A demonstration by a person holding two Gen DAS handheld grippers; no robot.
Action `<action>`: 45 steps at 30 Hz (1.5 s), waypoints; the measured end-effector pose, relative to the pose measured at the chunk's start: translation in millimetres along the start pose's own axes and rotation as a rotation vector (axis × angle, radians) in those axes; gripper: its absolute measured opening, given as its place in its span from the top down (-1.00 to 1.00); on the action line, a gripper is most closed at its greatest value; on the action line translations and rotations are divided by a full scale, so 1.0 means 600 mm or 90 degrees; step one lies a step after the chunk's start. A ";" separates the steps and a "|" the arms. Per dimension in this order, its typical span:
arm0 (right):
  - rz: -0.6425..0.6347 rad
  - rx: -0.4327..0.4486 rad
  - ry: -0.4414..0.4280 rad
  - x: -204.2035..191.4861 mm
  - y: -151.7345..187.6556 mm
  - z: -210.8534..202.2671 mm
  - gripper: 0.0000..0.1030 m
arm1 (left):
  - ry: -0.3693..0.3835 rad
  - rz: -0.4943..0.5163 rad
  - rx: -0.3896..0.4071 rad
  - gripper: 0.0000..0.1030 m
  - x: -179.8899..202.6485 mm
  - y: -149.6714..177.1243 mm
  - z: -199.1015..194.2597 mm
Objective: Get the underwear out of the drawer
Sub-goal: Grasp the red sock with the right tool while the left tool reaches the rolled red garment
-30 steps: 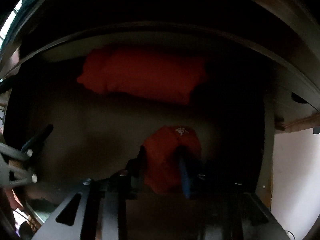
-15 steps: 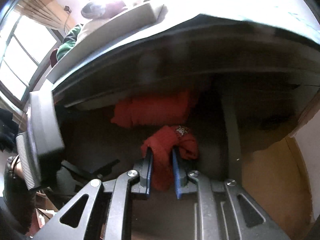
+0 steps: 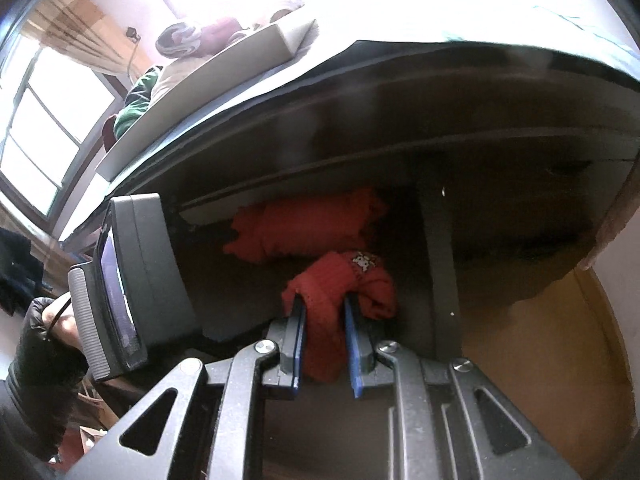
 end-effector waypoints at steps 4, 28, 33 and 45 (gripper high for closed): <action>0.007 0.000 0.000 0.001 0.007 0.006 0.62 | 0.045 -0.019 0.013 -0.74 -0.006 0.036 0.012; 0.021 0.035 -0.015 0.007 0.008 -0.032 0.62 | -0.028 0.061 0.048 -0.06 0.068 0.006 0.006; 0.028 0.035 -0.015 0.013 0.009 -0.033 0.62 | -0.079 0.081 0.038 -0.16 0.104 0.007 0.018; 0.042 0.048 -0.018 0.017 0.010 -0.041 0.62 | 0.010 -0.007 0.051 0.85 0.100 0.048 -0.007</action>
Point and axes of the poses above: each gripper's, at about its wrist camera, not at the fingertips, and z roughly the way its jaws point, x to its right, y to its underside, the point moved 2 cm from there along z, roughly the way its jaws point, and after that the axes turned 9 degrees about -y, right-handed, at the moved point
